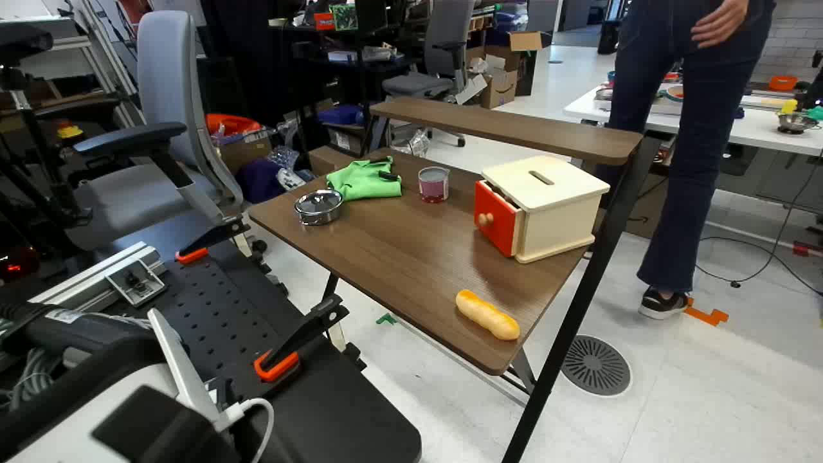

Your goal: Move the green towel to the right.

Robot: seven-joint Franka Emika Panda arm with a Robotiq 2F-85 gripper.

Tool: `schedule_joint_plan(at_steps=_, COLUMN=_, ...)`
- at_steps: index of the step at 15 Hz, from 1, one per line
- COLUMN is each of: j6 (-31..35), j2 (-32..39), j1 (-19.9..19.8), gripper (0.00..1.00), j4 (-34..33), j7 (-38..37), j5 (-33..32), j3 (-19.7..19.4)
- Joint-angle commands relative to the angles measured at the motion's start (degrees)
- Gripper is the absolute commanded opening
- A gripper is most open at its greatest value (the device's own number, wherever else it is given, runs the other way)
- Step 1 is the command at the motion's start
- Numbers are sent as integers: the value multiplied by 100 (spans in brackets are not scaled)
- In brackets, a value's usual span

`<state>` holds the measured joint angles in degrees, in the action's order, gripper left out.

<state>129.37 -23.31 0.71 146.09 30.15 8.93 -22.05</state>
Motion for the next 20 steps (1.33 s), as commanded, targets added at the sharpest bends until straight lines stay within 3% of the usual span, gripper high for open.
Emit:
schedule_joint_plan(at_steps=1, j6=-26, j2=24, j1=-169, gripper=100, j4=-11, j7=59, j5=85, j3=167)
schedule_joint_plan(at_steps=10, j6=64, j2=117, j1=-98, gripper=100, j4=49, j7=151, j5=54, j3=269)
schedule_joint_plan(at_steps=15, j6=34, j2=400, j1=208, gripper=100, j4=213, j7=249, j5=184, j3=706)
schedule_joint_plan(at_steps=20, j6=178, j2=1382, j1=525, gripper=100, j4=15, j7=-62, j5=411, j3=1294)
